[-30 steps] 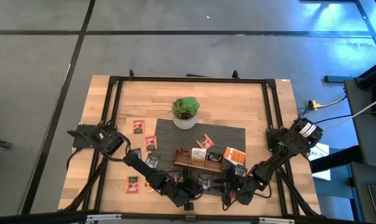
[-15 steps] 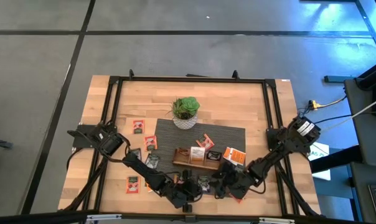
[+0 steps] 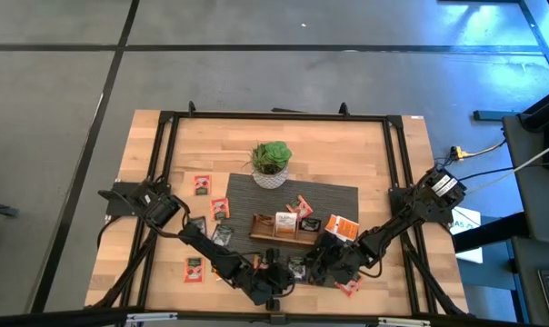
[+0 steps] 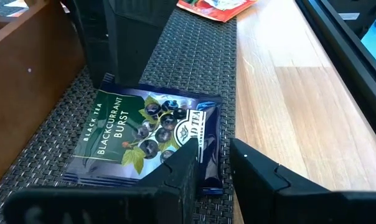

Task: Pick & Place Tea
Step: Put the violet tea bag into the right section of the wooden organizer

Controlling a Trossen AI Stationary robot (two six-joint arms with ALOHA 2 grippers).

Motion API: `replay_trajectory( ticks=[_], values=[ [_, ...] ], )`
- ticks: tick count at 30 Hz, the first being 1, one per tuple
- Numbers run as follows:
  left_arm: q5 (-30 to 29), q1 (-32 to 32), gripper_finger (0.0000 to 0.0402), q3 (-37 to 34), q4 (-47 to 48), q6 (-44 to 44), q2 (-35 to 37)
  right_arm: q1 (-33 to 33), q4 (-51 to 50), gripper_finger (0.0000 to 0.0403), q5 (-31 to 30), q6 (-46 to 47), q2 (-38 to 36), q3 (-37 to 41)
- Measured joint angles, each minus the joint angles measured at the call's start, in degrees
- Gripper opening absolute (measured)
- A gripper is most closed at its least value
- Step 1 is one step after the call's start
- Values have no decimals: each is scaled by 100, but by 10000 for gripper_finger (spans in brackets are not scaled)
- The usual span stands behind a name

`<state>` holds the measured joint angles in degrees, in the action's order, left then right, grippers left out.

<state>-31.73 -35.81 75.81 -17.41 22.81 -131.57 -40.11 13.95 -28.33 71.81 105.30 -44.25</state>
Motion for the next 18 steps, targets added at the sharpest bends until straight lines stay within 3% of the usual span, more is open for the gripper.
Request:
replay_trajectory(
  ticks=[18],
  values=[
    [-59,28,88,-13,-199,-352,-11,25,216,96,100,-370,54,0]
  ],
)
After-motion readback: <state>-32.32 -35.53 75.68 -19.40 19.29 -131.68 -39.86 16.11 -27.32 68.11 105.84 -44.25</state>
